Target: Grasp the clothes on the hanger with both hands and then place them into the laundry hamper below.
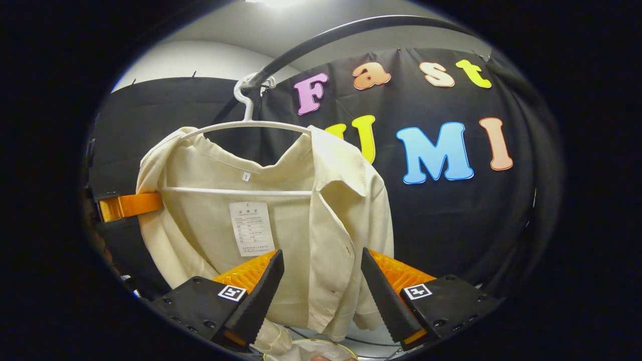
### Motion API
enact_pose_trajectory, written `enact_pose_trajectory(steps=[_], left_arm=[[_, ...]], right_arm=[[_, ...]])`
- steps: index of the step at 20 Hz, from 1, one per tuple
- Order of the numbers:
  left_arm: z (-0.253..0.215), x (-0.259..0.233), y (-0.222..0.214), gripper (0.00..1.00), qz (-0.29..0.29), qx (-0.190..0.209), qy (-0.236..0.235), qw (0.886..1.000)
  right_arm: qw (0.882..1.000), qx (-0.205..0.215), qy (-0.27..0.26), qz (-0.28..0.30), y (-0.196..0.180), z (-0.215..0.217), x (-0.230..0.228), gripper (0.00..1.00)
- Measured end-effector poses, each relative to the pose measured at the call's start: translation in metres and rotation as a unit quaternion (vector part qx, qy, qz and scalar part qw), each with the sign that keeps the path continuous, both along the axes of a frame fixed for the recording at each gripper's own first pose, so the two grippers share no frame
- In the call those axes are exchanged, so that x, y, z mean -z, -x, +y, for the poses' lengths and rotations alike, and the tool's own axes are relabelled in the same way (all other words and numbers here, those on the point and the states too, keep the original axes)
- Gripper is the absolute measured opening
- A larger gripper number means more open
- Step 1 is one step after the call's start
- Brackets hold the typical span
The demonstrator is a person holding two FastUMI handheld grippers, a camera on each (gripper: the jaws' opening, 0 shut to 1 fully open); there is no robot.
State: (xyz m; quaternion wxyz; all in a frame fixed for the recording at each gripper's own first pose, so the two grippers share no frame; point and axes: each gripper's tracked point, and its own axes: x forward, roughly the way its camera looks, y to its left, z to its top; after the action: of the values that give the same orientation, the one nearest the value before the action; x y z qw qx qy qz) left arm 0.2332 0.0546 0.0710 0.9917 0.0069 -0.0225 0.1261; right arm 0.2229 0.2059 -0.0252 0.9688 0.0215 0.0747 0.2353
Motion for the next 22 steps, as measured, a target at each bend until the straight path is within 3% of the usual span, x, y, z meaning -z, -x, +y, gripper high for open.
enact_pose_trajectory(steps=[12,15,16,19,20,21,22], left_arm=[[0.000,0.012,-0.010,0.01,-0.001,0.022,0.017,1.000],[-0.004,0.016,-0.012,0.01,0.002,0.021,0.009,1.000],[-0.005,0.015,-0.012,0.01,0.000,0.023,0.010,1.000],[-0.007,0.015,-0.009,0.01,-0.003,0.028,0.010,1.000],[-0.005,0.015,-0.008,0.01,-0.005,0.026,0.010,1.000],[-0.002,0.013,-0.010,0.01,-0.006,0.024,0.011,1.000],[0.001,0.013,-0.010,0.01,-0.007,0.021,0.011,1.000]], right_arm=[[0.992,0.111,0.049,-0.043,-0.069,0.002,-0.001,0.98],[0.991,0.117,0.048,-0.047,-0.080,-0.001,-0.004,0.97],[0.990,0.120,0.045,-0.051,-0.081,-0.004,-0.007,0.92],[0.991,0.120,0.038,-0.049,-0.088,-0.013,-0.007,0.46],[0.992,0.115,0.030,-0.047,-0.091,-0.014,-0.008,0.37],[0.993,0.108,0.019,-0.045,-0.093,-0.013,-0.010,0.22],[0.995,0.090,0.005,-0.045,-0.095,-0.008,-0.012,0.14]])
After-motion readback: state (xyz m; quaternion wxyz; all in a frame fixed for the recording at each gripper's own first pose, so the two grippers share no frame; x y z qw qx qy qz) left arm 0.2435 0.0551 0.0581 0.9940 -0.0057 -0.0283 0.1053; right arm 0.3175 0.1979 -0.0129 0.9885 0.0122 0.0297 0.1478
